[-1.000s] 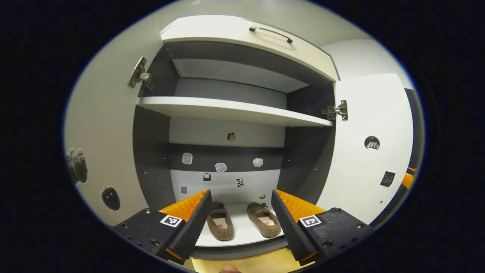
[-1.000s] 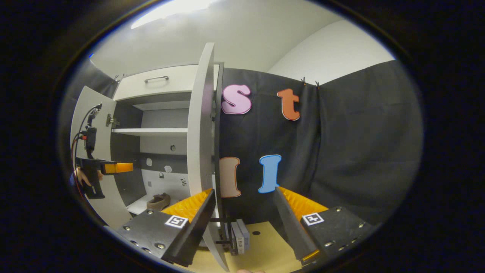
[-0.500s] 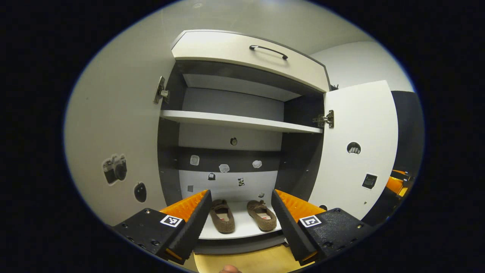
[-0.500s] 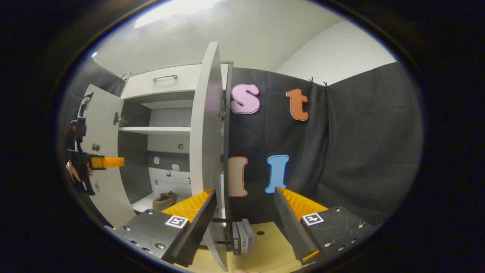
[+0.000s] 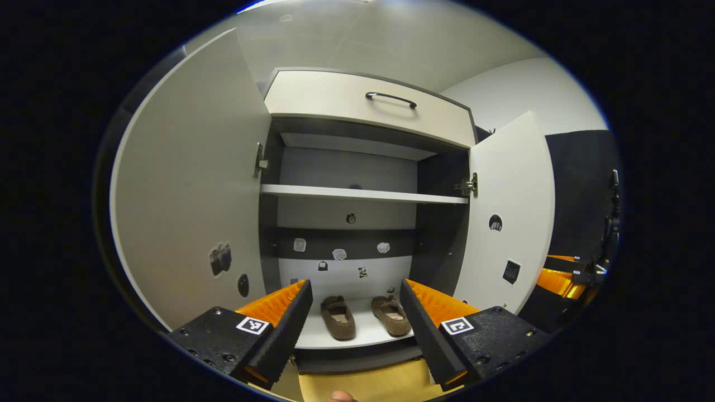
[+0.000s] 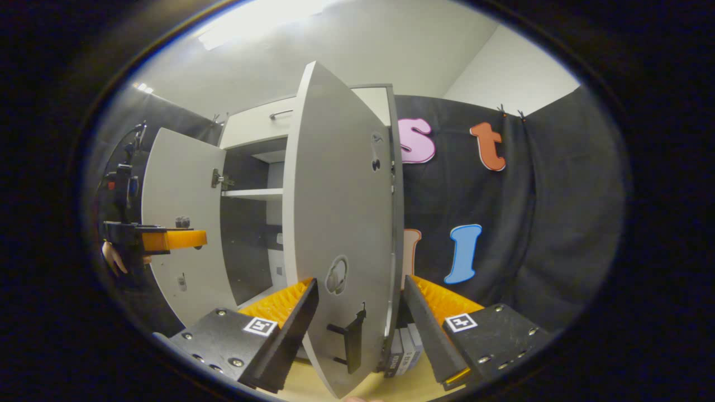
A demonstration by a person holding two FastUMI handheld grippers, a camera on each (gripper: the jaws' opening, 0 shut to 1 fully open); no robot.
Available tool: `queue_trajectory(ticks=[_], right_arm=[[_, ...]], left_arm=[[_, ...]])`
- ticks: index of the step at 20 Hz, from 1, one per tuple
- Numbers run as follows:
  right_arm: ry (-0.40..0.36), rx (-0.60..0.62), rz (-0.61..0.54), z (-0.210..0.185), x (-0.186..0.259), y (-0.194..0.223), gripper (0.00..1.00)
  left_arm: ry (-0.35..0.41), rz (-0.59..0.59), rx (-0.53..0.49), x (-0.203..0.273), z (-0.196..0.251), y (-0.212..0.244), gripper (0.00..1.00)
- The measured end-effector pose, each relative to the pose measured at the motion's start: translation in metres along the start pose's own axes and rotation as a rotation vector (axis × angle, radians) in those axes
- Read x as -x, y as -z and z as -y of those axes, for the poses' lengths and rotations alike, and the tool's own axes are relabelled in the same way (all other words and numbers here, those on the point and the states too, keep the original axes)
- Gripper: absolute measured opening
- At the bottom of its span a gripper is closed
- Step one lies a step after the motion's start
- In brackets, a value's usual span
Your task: Grab one shoe with the right hand and put it into the shoe cabinet, grab the other shoe with the left hand and put it into the shoe cabinet; then close the right door with the right hand and the left door with the left hand.
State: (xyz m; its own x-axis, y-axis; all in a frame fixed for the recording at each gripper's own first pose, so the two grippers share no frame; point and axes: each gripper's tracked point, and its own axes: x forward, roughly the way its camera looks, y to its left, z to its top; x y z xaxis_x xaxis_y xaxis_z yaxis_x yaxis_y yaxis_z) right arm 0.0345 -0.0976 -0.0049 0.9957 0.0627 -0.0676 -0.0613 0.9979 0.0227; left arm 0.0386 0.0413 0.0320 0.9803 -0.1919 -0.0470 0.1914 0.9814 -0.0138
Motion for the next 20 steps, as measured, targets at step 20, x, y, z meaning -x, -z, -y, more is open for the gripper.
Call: queue_trajectory(ticks=[20], right_arm=[[-0.168,-0.036,-0.043,-0.098,-0.098,0.03,0.94]], left_arm=[[-0.14,-0.001,0.051,0.086,-0.037,-0.006,0.93]])
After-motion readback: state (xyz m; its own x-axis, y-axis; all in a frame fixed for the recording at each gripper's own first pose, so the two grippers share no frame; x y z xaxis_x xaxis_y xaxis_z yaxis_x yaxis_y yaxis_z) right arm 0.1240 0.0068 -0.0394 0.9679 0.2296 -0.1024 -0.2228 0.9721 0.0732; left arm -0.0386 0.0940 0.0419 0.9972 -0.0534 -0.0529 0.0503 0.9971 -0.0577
